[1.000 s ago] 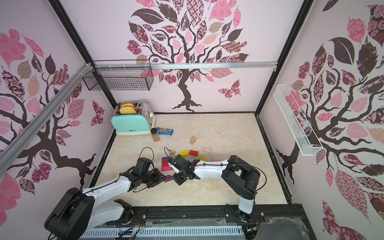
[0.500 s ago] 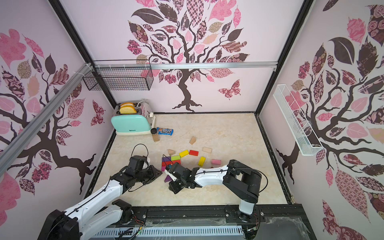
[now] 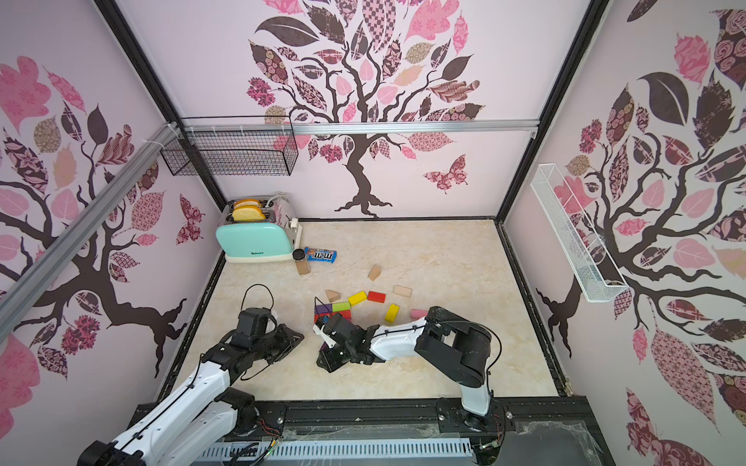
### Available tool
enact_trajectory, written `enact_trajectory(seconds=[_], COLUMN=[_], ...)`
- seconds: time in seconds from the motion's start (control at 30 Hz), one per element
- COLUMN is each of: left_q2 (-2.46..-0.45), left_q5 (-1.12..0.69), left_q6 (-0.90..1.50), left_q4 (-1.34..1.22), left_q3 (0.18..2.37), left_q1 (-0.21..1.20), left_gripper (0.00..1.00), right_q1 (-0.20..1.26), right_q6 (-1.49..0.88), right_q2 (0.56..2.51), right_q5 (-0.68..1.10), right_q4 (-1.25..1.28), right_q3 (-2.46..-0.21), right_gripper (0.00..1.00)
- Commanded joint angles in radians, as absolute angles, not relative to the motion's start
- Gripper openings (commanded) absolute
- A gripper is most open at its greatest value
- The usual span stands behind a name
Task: Assemble a piece of candy with building blocks
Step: Assemble the building block at the center of the board.
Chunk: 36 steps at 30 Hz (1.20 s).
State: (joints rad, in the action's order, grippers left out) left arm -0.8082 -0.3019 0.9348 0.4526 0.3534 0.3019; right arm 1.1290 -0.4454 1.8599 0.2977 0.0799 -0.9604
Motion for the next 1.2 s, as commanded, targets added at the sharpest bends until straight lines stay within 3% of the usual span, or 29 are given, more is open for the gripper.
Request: enact_trajectory(seconds=[0.0, 1.17], left_q2=[-0.792, -0.798], left_q5=[-0.291, -0.314], left_q6=[0.934, 0.922], left_q4=[0.466, 0.484], left_q3=[0.356, 0.370], left_q1=[0.295, 0.294], left_gripper=[0.22, 0.22], right_q1=[1.126, 1.062], right_q6=[-0.462, -0.459], right_q2=[1.867, 1.862], right_q5=[0.260, 0.238], right_q4=[0.143, 0.210], right_q3=[-0.969, -0.905], right_gripper=[0.28, 0.27])
